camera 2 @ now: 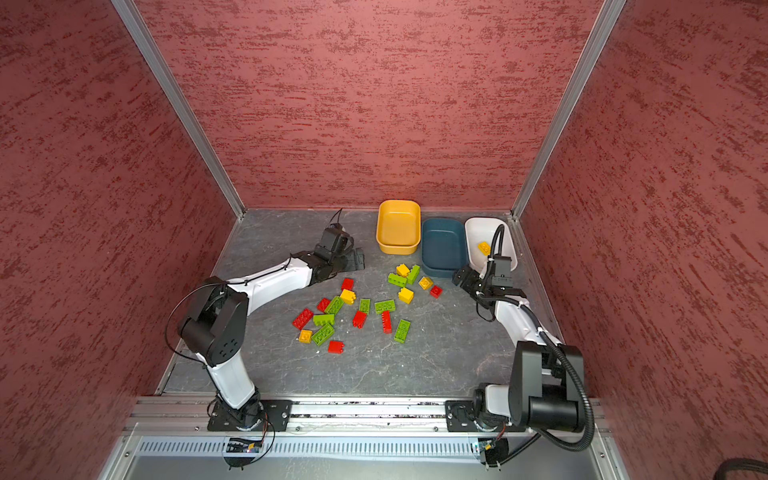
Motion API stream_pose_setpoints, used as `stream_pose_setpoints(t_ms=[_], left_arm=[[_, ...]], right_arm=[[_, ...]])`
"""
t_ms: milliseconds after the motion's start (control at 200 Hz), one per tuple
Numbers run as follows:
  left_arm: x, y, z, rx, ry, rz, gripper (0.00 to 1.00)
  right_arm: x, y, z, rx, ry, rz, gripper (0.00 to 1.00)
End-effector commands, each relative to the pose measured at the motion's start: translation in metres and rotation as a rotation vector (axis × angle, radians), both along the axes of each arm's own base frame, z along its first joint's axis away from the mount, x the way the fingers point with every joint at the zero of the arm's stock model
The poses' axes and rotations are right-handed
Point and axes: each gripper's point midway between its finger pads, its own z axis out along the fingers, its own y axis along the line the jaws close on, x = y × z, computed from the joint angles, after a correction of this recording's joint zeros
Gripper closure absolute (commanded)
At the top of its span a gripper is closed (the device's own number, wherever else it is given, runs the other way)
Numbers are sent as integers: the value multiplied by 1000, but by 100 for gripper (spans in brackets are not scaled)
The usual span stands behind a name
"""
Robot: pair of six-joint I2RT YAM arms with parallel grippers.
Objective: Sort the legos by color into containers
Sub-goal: 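Lower the right gripper onto a red brick and grasp it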
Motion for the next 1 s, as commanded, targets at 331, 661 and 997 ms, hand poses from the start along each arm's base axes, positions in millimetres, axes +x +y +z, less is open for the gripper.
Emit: stream_pose_setpoints(t_ms=[331, 661, 997], left_arm=[[-1, 2, -6, 47, 7, -3, 1], [0, 3, -13, 60, 21, 5, 0], [0, 5, -9, 67, 8, 8, 1]], right_arm=[[7, 45, -24, -157, 56, 27, 18], [15, 63, -56, -322, 203, 103, 34], [12, 61, -65, -504, 269, 152, 57]])
